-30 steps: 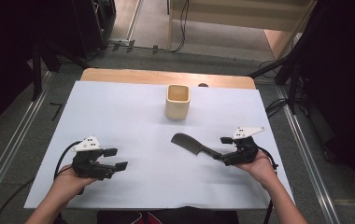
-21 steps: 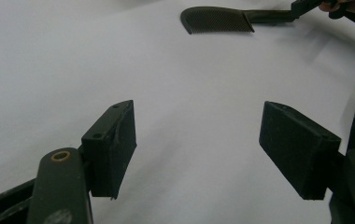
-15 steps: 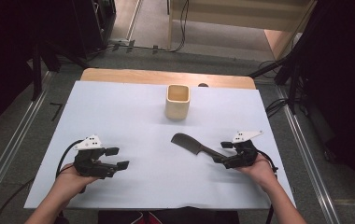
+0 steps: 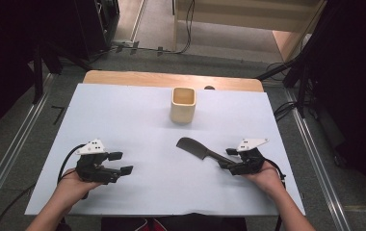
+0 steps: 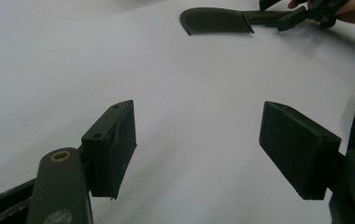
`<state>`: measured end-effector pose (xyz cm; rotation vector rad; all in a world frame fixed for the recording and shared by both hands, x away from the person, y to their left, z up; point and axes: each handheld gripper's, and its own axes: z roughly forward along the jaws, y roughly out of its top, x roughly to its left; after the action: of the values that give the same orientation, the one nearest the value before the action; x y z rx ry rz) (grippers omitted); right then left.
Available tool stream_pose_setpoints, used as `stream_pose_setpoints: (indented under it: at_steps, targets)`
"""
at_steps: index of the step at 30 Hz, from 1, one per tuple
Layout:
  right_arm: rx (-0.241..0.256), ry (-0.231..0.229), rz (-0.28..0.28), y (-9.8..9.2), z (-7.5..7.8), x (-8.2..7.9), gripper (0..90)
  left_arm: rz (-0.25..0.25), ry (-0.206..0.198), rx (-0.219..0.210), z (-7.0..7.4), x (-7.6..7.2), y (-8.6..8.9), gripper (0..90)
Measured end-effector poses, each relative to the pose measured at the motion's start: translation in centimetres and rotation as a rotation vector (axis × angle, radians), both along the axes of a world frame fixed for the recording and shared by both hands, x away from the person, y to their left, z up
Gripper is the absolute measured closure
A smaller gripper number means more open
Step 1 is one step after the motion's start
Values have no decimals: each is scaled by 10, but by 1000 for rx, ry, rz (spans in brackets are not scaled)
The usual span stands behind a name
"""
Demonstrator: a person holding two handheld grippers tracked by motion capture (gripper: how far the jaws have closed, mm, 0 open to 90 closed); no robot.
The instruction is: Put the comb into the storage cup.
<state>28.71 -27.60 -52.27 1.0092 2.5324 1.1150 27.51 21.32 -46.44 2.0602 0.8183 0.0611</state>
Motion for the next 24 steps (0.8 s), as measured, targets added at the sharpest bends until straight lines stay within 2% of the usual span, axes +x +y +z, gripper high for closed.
stream_pose_setpoints:
  at_steps: [2, 7, 14, 19, 24]
  targets:
    - [-9, -26, 6, -1, -1, -1, 367, 0, 1, 1, 0, 0, 0, 283]
    - [-12, -36, -7, -1, -2, -2, 406, 0, 1, 0, 0, 0, 0, 283]
    - [-22, -55, -1, 0, -2, -4, 518, 1, 1, 0, 0, 0, 0, 283]
    - [-26, -67, 44, 0, -2, -6, 648, 2, 2, 1, 0, 0, 0, 283]
    - [-25, -66, 59, 0, -2, -6, 691, 0, 1, 1, 0, 0, 0, 283]
